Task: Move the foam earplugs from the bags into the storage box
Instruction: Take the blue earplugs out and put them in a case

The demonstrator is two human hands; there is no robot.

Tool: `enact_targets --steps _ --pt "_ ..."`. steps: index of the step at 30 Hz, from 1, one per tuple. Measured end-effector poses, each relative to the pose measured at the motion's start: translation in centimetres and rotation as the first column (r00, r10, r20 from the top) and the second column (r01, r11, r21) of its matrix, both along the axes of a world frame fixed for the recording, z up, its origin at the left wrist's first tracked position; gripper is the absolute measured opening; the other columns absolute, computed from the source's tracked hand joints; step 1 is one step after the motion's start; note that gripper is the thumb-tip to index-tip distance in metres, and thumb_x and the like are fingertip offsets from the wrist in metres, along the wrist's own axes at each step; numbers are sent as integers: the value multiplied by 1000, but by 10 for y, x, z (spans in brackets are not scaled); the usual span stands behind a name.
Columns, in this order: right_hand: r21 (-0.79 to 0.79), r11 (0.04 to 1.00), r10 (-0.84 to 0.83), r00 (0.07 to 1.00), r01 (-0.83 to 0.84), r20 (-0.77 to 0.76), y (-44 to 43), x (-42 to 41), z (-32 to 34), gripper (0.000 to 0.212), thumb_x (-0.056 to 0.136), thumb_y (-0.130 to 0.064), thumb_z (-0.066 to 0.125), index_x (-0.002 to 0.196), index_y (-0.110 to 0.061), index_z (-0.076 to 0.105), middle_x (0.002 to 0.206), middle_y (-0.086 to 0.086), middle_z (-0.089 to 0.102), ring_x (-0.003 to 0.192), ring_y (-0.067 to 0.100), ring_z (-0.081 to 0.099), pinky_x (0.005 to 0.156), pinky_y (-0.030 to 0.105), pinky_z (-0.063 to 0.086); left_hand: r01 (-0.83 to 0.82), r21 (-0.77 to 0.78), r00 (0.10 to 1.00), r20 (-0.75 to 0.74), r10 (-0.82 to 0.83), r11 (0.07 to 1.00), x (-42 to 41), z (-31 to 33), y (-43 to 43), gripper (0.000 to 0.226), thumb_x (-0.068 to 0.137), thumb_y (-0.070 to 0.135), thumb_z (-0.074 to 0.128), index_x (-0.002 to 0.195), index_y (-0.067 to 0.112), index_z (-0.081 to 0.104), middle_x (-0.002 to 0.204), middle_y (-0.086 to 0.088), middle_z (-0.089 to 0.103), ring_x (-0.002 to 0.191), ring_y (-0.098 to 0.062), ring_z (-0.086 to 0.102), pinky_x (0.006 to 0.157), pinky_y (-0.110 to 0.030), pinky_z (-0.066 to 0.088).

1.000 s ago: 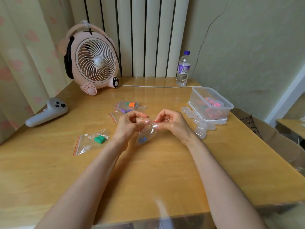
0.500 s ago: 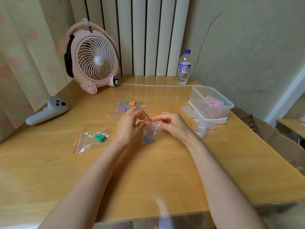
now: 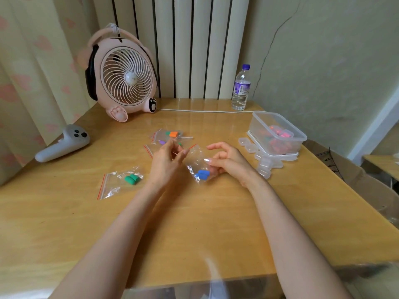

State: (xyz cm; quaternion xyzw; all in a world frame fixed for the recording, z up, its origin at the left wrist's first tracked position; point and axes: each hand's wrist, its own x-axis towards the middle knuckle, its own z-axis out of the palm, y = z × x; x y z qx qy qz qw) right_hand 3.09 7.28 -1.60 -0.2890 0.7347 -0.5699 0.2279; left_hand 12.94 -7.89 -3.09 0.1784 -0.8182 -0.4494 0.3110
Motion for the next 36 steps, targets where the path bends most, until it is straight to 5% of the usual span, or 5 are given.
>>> enact_targets --steps 8,15,18,23,36 --pt "-99 987 -139 986 130 -91 4 -4 4 31 79 15 58 88 -14 63 88 3 53 55 14 60 48 19 46 -54 57 987 154 45 997 -1 -4 -4 23 93 22 56 73 14 49 69 -6 65 71 -27 66 78 -42 54" --pt "-354 935 -43 999 29 -33 6 -2 9 38 74 23 39 86 -3 63 74 14 60 65 16 61 61 25 54 -5 346 971 225 -78 938 1 0 1 21 98 13 46 77 7 47 44 -1 61 41 -14 61 59 -34 56" --pt "-359 933 -24 998 2 -55 5 -1 8 34 74 23 47 87 -4 63 76 13 60 68 14 62 65 25 56 -19 419 956 273 -106 908 4 5 5 20 97 11 46 80 3 50 47 -7 61 38 -13 60 42 -22 52" --pt "-360 928 -133 988 96 -78 3 -2 8 26 77 16 61 84 -9 63 74 7 59 63 15 60 58 21 53 -52 505 947 298 -117 861 5 10 3 21 93 6 52 74 -3 56 42 -7 58 32 -9 53 36 -17 47" --pt "-381 915 -185 977 131 -109 6 -3 11 24 74 0 52 87 -15 66 77 2 67 61 11 59 54 20 46 51 363 978 170 -120 930 5 10 7 23 97 14 48 76 5 51 67 -16 63 39 -9 57 41 -19 49"
